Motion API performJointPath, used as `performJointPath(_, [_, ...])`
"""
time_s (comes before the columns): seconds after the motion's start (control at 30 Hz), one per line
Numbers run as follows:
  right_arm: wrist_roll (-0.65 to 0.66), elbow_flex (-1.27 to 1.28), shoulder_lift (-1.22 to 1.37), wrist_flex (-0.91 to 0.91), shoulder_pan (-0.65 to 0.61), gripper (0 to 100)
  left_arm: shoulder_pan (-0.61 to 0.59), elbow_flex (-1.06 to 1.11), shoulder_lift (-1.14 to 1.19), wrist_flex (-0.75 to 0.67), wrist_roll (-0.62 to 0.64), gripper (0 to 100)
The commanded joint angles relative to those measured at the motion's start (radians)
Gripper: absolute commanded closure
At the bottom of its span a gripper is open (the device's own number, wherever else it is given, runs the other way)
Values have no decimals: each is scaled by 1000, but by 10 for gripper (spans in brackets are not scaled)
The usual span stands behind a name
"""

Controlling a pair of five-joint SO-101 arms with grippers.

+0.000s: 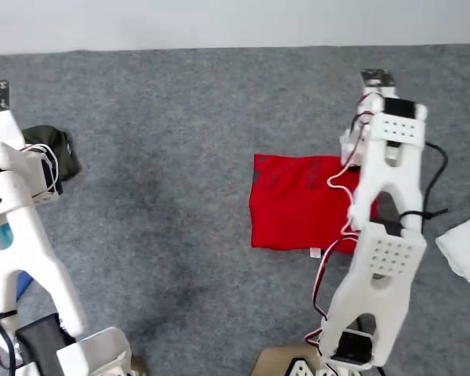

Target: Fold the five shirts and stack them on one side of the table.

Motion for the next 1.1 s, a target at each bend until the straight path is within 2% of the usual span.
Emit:
performJointPath(0.0, [11,-52,-8,-36,-25,990,5,-15,-41,28,-46,893])
performJointPath(0.2, [11,-54,-140,111,-31,990,0,-15,-41,35,-89,893])
performJointPath(0.37, [11,-48,-236,208,-136,990,0,-15,-41,35,-91,893])
performJointPath(0.53, [5,-48,-176,171,-262,990,0,-15,-41,35,-91,893])
performJointPath(0.83, [9,-52,51,-12,-375,990,0,-15,-41,51,-91,893])
performJointPath(1.07, [9,-78,21,22,-401,990,0,-15,-41,58,-92,893])
